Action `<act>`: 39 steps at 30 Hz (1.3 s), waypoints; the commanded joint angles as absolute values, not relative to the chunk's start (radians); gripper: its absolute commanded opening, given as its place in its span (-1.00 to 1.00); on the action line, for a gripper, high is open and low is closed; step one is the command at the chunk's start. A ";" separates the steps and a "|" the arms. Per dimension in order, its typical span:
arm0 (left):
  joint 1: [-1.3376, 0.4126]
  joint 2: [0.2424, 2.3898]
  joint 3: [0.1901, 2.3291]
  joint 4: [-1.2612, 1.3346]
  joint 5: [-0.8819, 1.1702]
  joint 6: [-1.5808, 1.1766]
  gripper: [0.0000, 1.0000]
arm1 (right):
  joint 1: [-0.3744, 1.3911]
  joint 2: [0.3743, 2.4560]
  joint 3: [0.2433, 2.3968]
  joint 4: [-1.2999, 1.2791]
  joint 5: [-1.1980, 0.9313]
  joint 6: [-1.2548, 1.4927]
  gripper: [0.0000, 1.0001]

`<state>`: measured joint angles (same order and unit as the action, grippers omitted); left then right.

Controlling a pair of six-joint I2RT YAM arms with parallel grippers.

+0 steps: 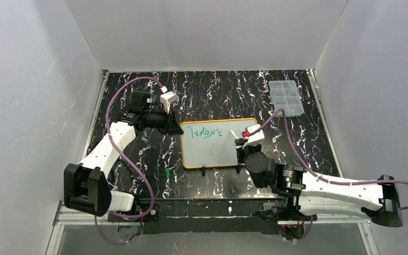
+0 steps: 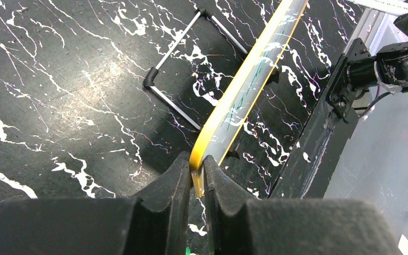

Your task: Write a sentence on the whiteboard

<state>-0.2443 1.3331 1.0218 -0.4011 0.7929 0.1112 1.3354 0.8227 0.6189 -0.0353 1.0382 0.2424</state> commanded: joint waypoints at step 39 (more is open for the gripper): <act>-0.238 1.295 1.023 -0.394 0.777 0.122 -1.00 | 1.335 0.861 0.637 -0.044 1.086 0.330 -0.97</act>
<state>-0.2443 1.3331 1.0218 -0.4007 0.7929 0.1112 1.3354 0.8703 0.6189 -0.0250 1.0374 0.2974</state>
